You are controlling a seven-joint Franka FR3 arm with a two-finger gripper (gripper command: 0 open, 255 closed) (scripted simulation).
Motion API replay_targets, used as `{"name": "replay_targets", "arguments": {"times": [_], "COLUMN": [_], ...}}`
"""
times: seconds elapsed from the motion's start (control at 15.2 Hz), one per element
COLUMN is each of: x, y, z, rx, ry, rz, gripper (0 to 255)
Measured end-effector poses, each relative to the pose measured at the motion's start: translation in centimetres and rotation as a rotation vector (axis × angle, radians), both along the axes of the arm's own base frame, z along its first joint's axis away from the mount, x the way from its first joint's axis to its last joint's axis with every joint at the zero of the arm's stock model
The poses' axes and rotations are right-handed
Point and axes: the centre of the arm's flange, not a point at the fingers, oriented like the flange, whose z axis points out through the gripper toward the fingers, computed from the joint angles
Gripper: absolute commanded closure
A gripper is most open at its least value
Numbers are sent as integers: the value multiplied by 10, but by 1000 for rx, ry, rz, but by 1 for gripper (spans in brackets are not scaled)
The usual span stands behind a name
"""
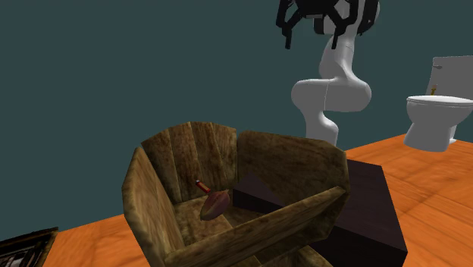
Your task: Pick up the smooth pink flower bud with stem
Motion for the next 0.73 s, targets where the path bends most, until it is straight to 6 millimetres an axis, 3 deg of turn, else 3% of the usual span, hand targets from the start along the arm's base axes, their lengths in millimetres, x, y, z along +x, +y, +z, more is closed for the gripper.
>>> {"name": "replay_targets", "arguments": {"times": [0.2,0.73], "x": [7,47], "y": [-8,-50], "z": [-12,-100], "rx": [-2,-12], "ry": [10,70], "rz": [-9,-62], "gripper": [0,0]}}
